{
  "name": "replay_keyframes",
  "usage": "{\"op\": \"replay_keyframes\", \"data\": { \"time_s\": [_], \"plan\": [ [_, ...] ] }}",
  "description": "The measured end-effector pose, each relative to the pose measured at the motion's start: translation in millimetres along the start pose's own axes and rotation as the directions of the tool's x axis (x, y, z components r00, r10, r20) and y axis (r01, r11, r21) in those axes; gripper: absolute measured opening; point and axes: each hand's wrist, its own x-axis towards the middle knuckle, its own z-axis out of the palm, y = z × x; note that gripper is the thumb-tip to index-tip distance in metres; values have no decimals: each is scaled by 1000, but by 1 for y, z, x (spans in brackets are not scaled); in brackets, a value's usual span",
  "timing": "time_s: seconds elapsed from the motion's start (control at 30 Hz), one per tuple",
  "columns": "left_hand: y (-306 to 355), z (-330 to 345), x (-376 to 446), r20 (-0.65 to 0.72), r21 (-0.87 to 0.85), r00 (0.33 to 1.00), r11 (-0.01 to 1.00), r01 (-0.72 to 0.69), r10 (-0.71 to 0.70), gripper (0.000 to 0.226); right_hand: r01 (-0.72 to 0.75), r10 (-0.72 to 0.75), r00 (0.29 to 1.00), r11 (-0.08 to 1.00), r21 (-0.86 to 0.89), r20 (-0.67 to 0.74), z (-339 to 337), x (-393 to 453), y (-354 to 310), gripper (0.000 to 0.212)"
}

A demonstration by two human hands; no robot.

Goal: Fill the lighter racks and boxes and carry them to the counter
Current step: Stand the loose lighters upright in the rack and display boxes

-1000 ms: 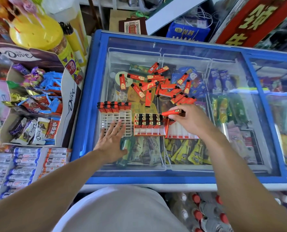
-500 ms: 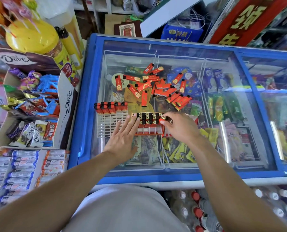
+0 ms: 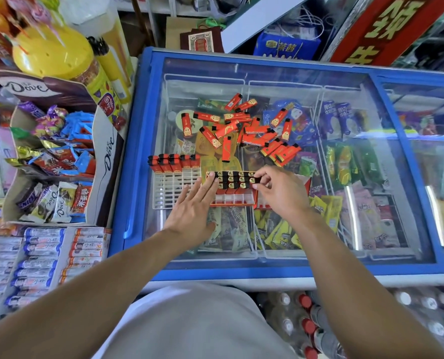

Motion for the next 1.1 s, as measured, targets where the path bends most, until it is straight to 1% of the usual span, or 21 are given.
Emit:
{"op": "replay_keyframes", "data": {
  "time_s": [0.1, 0.23, 0.33, 0.4, 0.47, 0.53, 0.6, 0.67, 0.77, 0.83, 0.9, 0.93, 0.97, 1.03, 1.1],
  "plan": [
    [0, 2, -1, -11, -12, 1000, 1000, -4, 4, 108, 7, -7, 999, 1000, 15, -48, 1, -1, 0, 14],
    [-2, 4, -1, -25, -38, 1000, 999, -19, 18, 107, 28, -28, 997, 1000, 6, -71, 0, -1, -6, 8],
    [-6, 6, -3, -62, -79, 998, 996, -35, 30, 108, 20, -11, 993, 997, 77, -113, -4, 9, -15, 6],
    [-10, 7, -7, -82, -110, 997, 994, 6, -15, 108, 7, 11, 992, 991, 136, -129, -5, 26, -23, 4],
    [-17, 10, -12, -39, -126, 993, 986, 105, -111, 108, -46, 58, 996, 984, 172, -65, -3, 53, -30, 8],
    [-27, 15, -17, 32, -106, 974, 968, 226, -224, 106, -139, 127, 989, 973, 183, 77, 5, 82, -38, 18],
    [-38, 18, -22, 61, -69, 958, 957, 283, -279, 101, -224, 196, 959, 966, 126, 203, 18, 107, -47, 29],
    [-49, 17, -24, 74, -34, 965, 966, 255, -252, 97, -295, 265, 924, 952, 76, 275, 29, 123, -53, 37],
    [-59, 9, -23, 134, 1, 967, 976, 219, -217, 97, -357, 334, 894, 934, 23, 300, 36, 135, -60, 41],
    [-61, 5, -21, 178, 19, 959, 975, 219, -219, 98, -394, 362, 875, 918, 40, 322, 34, 143, -63, 39],
    [-58, 2, -20, 204, 32, 952, 974, 225, -227, 99, -451, 408, 848, 891, 56, 337, 32, 147, -66, 49],
    [-56, 2, -20, 210, 43, 950, 973, 226, -230, 100, -461, 418, 844, 885, 56, 335, 32, 146, -65, 50],
    [-56, 2, -19, 214, 56, 949, 973, 224, -231, 100, -461, 419, 842, 886, 49, 339, 32, 144, -63, 47],
    [-55, 2, -20, 226, 76, 946, 973, 220, -231, 101, -443, 402, 843, 896, 35, 358, 33, 139, -59, 34],
    [-56, 2, -21, 230, 76, 946, 973, 216, -228, 102, -392, 349, 858, 919, 41, 377, 30, 131, -59, 27]
  ]
}}
